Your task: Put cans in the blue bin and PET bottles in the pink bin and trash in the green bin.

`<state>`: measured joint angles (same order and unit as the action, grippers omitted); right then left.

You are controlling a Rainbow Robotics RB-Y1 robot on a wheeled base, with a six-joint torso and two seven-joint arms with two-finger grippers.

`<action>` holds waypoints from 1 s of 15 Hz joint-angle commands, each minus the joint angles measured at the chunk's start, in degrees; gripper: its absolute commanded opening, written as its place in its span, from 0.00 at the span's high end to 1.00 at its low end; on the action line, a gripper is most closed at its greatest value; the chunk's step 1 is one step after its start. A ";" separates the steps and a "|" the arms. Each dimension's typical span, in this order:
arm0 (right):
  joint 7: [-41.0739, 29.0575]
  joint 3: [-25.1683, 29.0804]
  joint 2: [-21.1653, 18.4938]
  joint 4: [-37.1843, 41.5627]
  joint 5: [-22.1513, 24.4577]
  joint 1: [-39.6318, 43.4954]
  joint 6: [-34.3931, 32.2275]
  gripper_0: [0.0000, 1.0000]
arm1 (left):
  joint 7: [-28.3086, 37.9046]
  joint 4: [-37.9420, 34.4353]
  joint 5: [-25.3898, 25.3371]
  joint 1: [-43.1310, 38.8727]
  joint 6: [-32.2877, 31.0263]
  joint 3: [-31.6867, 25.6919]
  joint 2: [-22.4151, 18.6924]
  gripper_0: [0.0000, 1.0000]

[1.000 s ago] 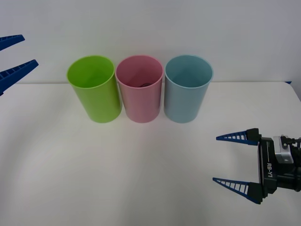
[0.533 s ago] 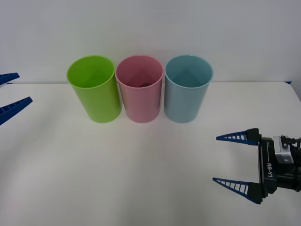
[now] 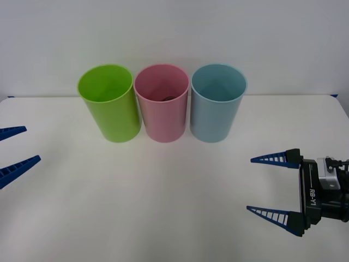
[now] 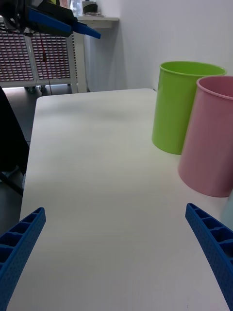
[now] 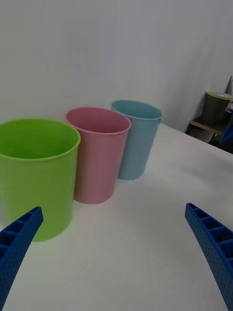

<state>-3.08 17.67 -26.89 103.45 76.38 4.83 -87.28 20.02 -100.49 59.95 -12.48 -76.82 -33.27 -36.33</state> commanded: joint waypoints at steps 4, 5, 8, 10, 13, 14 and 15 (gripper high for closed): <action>0.00 0.00 0.00 0.00 0.00 0.00 0.00 0.00 | -0.16 -1.29 7.11 -2.11 -1.41 -0.74 3.81 0.00; 0.00 0.00 0.00 0.00 0.00 0.00 0.00 0.00 | -0.16 -1.64 7.11 -3.69 -2.20 -0.74 3.81 0.00; 0.00 0.00 0.00 0.00 0.00 0.00 0.00 0.00 | -0.95 -1.73 7.11 -5.36 -3.52 -1.36 3.72 0.00; 0.00 0.00 0.00 0.00 0.00 0.00 0.00 0.00 | -1.30 -1.73 6.84 -5.98 -3.43 -1.18 3.81 0.00; 0.00 0.00 0.00 0.00 0.00 0.00 0.00 0.00 | -2.01 -1.73 6.49 -6.59 -3.34 -1.18 3.81 0.00; 0.00 0.00 0.00 0.00 0.00 0.00 0.00 0.00 | -2.27 -1.73 6.49 -6.68 -3.16 -1.18 3.81 0.00; 0.00 0.00 0.00 0.00 0.00 0.00 0.00 0.00 | -2.27 -1.73 6.49 -6.68 -3.16 -1.18 3.81 0.00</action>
<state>-3.08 17.67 -26.89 103.45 76.38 4.83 -87.28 17.79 -102.22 66.47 -19.14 -80.04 -34.46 -32.52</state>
